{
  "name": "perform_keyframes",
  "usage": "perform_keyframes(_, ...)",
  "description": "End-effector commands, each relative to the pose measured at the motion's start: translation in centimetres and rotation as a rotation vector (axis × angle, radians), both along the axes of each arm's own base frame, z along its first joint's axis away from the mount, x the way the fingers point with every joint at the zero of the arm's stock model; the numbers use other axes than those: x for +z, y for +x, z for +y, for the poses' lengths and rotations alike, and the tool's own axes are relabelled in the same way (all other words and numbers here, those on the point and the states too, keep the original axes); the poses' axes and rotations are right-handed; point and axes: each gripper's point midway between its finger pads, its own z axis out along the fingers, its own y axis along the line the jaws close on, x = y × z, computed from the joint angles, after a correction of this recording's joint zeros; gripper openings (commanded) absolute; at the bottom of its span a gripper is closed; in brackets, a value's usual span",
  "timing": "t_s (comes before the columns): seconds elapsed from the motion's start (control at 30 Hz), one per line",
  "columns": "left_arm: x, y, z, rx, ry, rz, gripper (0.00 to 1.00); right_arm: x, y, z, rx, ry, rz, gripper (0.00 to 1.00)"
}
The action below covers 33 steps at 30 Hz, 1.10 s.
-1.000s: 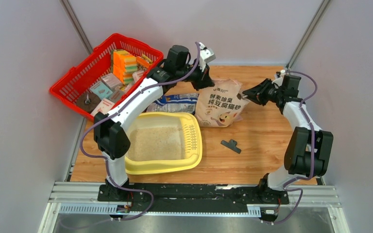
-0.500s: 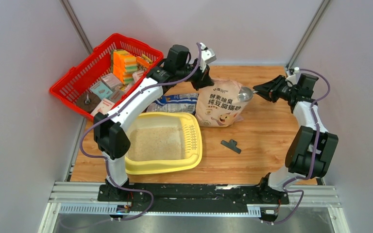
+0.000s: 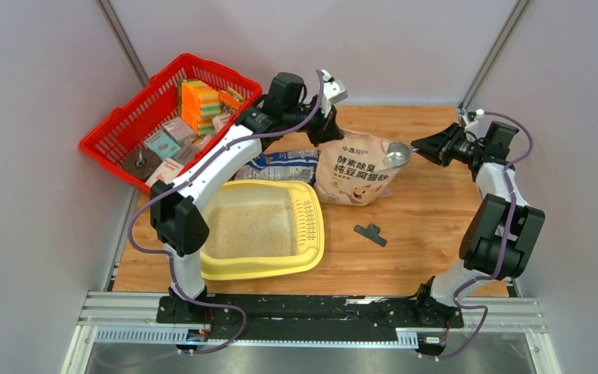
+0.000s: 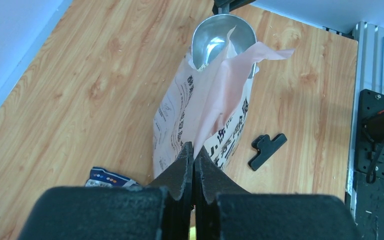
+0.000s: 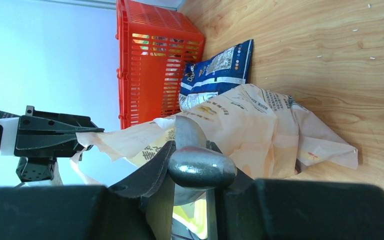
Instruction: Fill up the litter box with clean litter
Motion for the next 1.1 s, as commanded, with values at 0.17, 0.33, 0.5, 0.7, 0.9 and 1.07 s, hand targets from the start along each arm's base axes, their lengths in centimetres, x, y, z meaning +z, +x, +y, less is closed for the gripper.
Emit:
perform_keyframes(0.17, 8.4, 0.3, 1.6, 0.026, -0.107, -0.233, 0.00, 3.0, -0.3, -2.3, 0.004, 0.027, -0.070, 0.00)
perform_keyframes(0.33, 7.9, 0.5, 1.7, 0.029, -0.092, -0.230, 0.00, 4.1, -0.4, -3.2, -0.042, 0.022, -0.090, 0.00)
perform_keyframes(0.5, 7.5, 0.8, 1.7, 0.034, -0.075, -0.228, 0.00, 2.7, 0.0, -4.4, -0.069, 0.081, -0.060, 0.00)
perform_keyframes(0.7, 7.5, 1.0, 1.8, 0.041, -0.061, -0.236, 0.00, 2.7, 0.5, -5.2, -0.059, 0.064, -0.080, 0.00)
perform_keyframes(0.9, 7.6, 1.2, 1.7, 0.043, -0.065, -0.229, 0.00, 2.2, 1.0, -5.5, -0.076, 0.074, -0.068, 0.00)
perform_keyframes(1.07, 7.3, 1.2, 1.7, 0.043, -0.054, -0.231, 0.00, 2.9, 1.0, -6.0, -0.089, 0.098, -0.082, 0.00)
